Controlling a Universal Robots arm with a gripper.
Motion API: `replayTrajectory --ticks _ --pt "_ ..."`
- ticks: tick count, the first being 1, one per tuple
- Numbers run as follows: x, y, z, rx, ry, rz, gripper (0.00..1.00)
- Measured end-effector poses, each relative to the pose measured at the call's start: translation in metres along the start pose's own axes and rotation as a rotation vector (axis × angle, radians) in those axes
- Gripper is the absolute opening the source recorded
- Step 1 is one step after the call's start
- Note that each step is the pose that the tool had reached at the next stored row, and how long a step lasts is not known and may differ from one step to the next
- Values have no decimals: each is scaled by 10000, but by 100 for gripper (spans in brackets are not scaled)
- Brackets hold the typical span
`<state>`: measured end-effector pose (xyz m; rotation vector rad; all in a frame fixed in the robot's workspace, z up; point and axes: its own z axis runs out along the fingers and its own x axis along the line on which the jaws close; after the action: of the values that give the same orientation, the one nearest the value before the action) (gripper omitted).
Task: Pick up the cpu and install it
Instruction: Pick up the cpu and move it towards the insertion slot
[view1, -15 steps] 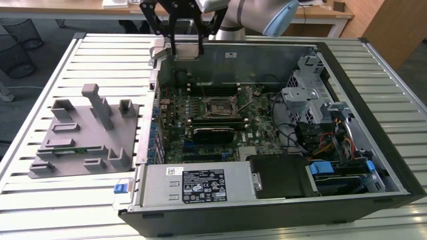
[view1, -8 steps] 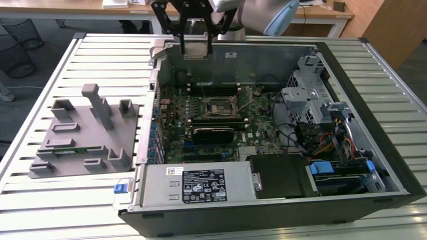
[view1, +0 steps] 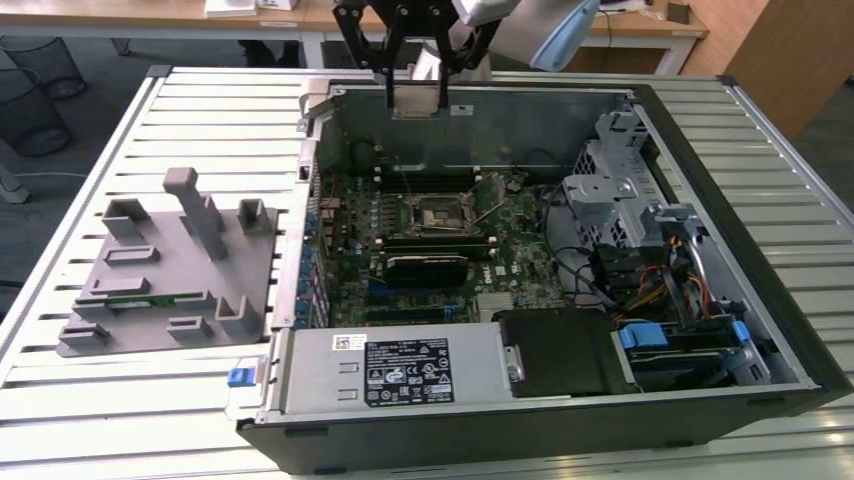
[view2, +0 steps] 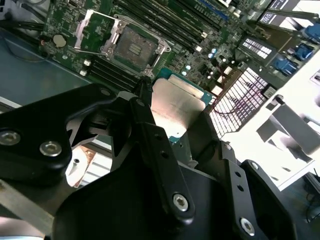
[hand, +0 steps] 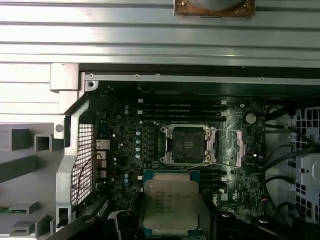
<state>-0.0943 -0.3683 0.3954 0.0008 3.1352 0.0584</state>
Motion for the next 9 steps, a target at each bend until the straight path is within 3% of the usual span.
replayTrajectory --ticks 9 --pt "-186 24 10 0 0 1 53"
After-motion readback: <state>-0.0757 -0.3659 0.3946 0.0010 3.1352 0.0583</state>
